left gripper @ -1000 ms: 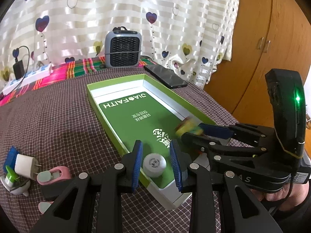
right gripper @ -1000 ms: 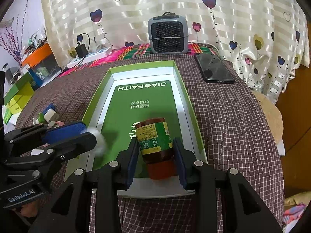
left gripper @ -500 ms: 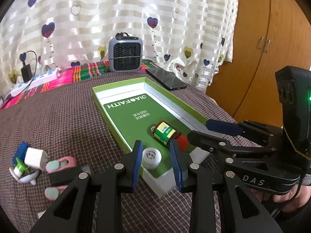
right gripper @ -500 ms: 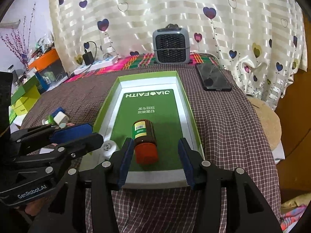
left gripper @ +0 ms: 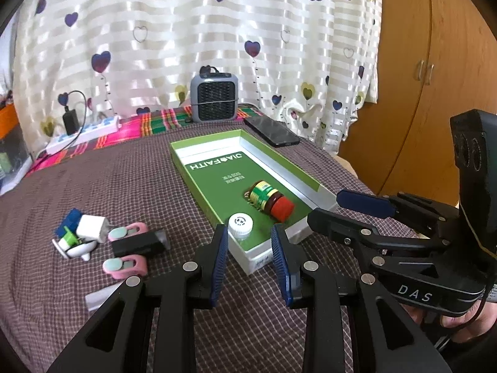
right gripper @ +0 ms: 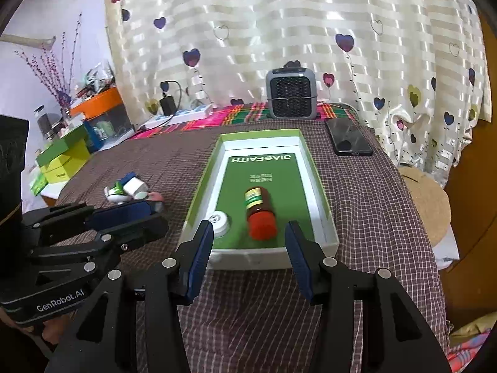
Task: Organize rigid objects
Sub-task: 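Open both tools to release the bottle and jar, then withdraw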
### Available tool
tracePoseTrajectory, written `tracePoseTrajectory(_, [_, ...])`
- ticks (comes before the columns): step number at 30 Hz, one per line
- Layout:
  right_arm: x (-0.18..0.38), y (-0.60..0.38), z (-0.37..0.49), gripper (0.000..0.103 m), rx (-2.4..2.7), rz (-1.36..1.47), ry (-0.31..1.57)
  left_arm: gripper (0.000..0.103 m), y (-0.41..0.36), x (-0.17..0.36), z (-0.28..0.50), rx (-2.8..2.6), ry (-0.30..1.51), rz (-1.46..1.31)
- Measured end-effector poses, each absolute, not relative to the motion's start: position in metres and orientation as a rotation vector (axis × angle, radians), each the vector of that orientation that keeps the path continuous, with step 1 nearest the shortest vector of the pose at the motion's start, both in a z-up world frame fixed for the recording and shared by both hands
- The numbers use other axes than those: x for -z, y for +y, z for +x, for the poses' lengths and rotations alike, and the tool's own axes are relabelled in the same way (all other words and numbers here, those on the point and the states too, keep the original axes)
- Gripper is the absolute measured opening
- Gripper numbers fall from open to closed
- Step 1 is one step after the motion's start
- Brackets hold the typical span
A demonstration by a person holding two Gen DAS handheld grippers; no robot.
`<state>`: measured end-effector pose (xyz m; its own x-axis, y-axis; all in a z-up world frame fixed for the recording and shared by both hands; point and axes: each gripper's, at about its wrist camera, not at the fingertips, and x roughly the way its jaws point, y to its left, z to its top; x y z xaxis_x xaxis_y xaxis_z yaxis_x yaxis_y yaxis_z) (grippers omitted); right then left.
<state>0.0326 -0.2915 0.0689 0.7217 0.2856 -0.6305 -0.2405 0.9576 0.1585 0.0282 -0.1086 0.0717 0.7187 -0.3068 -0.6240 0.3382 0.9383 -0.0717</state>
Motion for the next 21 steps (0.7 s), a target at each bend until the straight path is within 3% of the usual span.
tracePoseTrajectory(21, [-0.081, -0.250, 0.007, 0.049, -0.348, 0.004, 0.697, 0.028, -0.060, -0.064, 0.008, 0.296, 0.692, -0.006])
